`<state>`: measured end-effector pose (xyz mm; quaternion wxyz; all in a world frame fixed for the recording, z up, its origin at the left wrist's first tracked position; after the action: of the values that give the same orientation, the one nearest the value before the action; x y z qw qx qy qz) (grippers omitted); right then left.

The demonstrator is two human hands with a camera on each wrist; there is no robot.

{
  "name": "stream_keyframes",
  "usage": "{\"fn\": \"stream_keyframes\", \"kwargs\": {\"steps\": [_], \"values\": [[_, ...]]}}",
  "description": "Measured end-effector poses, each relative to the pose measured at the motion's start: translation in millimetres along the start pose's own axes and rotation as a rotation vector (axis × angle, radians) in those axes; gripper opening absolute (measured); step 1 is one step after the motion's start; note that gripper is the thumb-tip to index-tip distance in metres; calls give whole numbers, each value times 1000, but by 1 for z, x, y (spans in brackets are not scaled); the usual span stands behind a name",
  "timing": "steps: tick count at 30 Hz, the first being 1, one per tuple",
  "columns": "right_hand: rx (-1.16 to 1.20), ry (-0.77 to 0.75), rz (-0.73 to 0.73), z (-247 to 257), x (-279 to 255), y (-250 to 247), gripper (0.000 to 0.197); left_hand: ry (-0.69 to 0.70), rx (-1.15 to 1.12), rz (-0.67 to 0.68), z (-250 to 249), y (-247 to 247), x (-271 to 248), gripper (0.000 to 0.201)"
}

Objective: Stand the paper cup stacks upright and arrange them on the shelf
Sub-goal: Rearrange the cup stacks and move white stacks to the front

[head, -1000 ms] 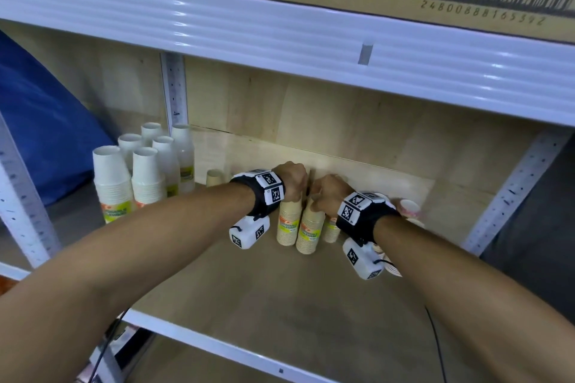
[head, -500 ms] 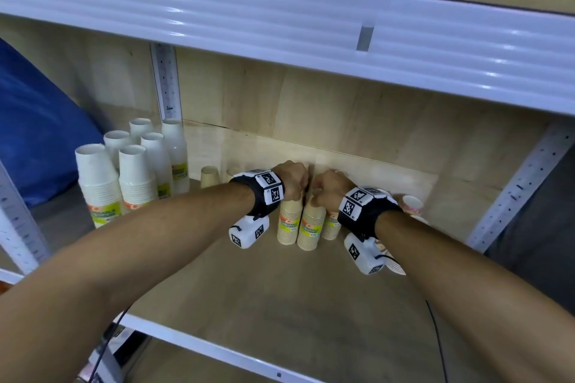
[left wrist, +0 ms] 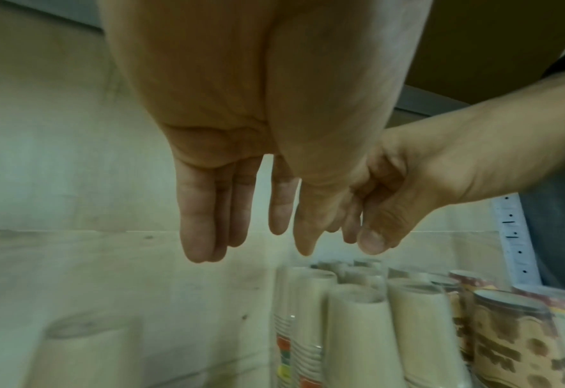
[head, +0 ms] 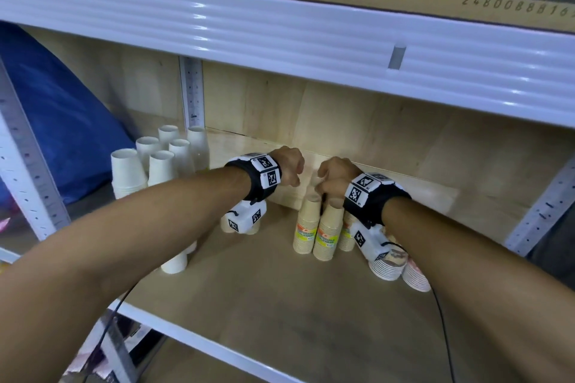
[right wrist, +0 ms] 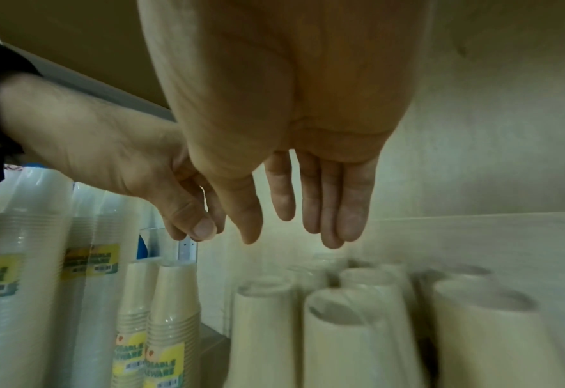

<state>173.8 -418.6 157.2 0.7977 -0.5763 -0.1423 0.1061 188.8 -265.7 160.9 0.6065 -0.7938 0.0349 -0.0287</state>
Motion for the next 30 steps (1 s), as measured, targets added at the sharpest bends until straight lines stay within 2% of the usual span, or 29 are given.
{"fn": "stream_keyframes", "kwargs": {"steps": [10,14,19,22,24,27,30], "values": [[2,-157,53,63,40,19,42,-202,115,-48,82,-23,10,41],[8,-186,75,88,50,36,45,-277,166,-77,104,-13,7,31],[-22,-232,161,110,62,61,39,-350,119,-85,118,3,5,32],[-46,-248,217,115,71,75,61,-332,125,-57,122,12,7,29],[-63,-265,235,116,76,83,50,-347,124,-60,126,18,9,25],[-77,-270,209,115,77,87,12,-338,116,-96,129,23,6,25],[-69,-280,175,113,73,88,14,-316,97,-141,129,25,5,20]]}}
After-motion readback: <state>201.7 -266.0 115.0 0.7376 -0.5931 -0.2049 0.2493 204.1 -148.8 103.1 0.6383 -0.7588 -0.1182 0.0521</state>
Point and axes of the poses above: each hand's wrist, its own x-axis towards the middle knuckle, its own y-axis out of the palm, z = x × y, the point moved 2 cm from there along x, towards the middle knuckle, and after that the axes turned 11 degrees about -y, right-handed, at the moved point
